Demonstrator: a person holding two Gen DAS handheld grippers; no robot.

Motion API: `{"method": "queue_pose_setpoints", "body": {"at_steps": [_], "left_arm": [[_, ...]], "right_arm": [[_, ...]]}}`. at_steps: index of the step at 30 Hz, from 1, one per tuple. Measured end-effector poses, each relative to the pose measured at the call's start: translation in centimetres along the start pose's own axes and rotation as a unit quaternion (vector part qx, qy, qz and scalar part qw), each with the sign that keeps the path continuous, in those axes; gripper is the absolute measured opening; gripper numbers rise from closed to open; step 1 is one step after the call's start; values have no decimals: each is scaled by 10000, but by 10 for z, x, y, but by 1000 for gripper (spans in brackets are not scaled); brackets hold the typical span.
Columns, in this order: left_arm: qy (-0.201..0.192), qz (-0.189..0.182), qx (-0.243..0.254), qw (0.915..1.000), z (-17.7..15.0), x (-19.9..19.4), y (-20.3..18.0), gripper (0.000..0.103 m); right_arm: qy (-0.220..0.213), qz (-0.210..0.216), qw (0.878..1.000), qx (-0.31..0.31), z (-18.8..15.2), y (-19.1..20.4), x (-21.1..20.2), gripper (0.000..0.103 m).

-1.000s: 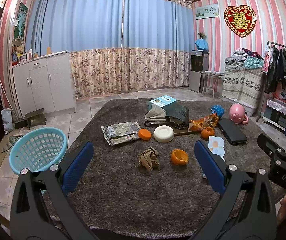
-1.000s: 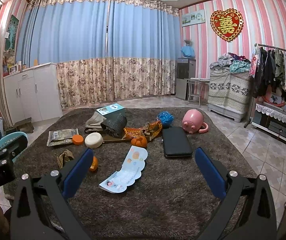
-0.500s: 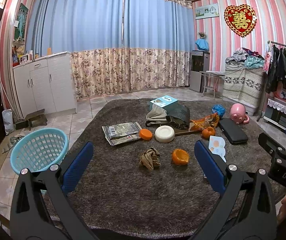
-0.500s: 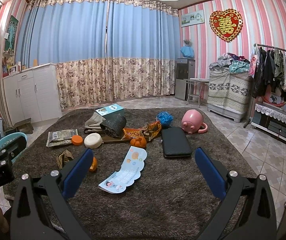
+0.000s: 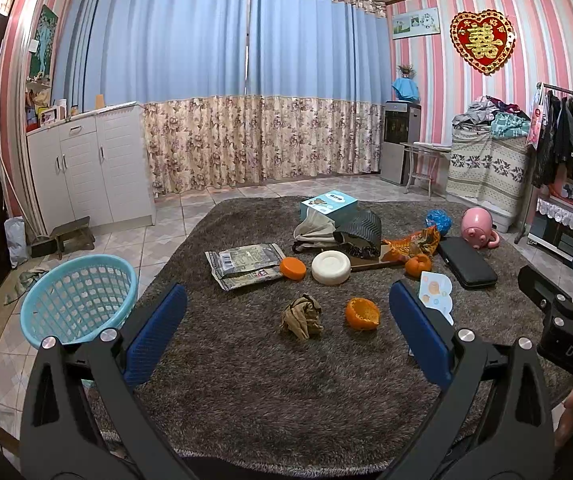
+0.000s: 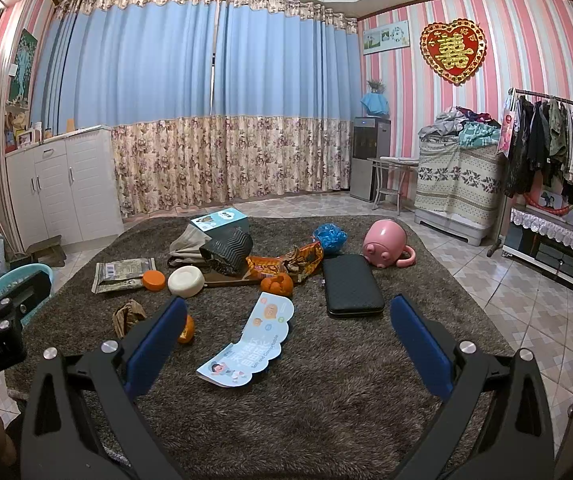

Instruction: Collect trash

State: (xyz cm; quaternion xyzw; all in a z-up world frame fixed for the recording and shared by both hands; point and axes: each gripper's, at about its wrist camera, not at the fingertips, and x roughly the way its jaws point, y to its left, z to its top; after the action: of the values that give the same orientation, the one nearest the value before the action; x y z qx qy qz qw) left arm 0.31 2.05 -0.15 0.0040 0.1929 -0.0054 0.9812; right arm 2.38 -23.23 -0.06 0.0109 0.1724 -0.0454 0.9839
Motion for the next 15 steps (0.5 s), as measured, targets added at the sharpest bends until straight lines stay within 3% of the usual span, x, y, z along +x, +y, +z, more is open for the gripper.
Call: {"method": "queue_pose_setpoints", "body": {"at_steps": [15], "left_arm": [[-1, 17, -7, 10000, -1, 1, 1, 98]], "right_arm": [[0, -1, 10000, -5, 0, 0, 0, 99]]}}
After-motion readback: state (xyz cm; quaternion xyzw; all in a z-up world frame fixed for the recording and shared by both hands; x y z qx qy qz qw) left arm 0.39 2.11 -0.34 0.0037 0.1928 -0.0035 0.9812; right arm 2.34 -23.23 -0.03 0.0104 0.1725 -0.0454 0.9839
